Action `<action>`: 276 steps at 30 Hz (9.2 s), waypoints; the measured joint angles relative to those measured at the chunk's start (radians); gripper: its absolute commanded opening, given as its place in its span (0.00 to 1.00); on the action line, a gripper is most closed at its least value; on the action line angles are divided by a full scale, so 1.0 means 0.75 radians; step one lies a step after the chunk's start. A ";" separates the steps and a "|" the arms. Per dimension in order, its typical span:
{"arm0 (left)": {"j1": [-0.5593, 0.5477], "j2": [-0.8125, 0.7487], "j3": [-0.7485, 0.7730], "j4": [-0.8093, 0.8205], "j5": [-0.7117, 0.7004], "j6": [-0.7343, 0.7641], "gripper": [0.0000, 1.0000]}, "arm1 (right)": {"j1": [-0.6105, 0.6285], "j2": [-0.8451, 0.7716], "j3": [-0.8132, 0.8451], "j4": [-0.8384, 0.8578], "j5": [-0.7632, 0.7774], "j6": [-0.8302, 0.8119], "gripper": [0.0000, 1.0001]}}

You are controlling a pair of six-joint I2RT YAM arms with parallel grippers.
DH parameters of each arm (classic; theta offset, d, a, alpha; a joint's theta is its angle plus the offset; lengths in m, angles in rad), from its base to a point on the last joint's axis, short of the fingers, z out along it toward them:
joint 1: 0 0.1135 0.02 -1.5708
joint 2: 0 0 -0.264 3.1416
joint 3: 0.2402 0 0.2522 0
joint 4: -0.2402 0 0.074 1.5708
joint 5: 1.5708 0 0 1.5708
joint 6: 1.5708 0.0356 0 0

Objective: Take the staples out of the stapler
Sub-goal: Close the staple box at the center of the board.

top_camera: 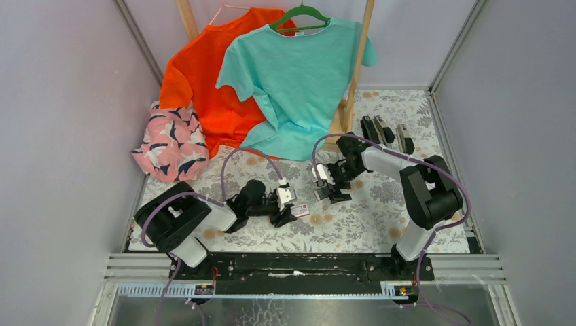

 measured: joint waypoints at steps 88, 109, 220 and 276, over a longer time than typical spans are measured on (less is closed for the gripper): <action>-0.036 0.026 -0.027 0.099 -0.079 -0.014 0.57 | 0.217 0.009 -0.040 -0.016 0.126 0.044 0.49; -0.051 0.033 -0.055 0.158 -0.081 -0.012 0.58 | 0.220 0.009 -0.040 -0.022 0.096 0.104 0.49; -0.049 0.083 -0.037 0.214 -0.064 0.022 0.53 | 0.266 -0.002 -0.063 0.086 0.089 0.271 0.43; -0.050 0.097 -0.007 0.200 -0.054 0.033 0.54 | 0.272 -0.002 -0.052 0.102 0.137 0.358 0.41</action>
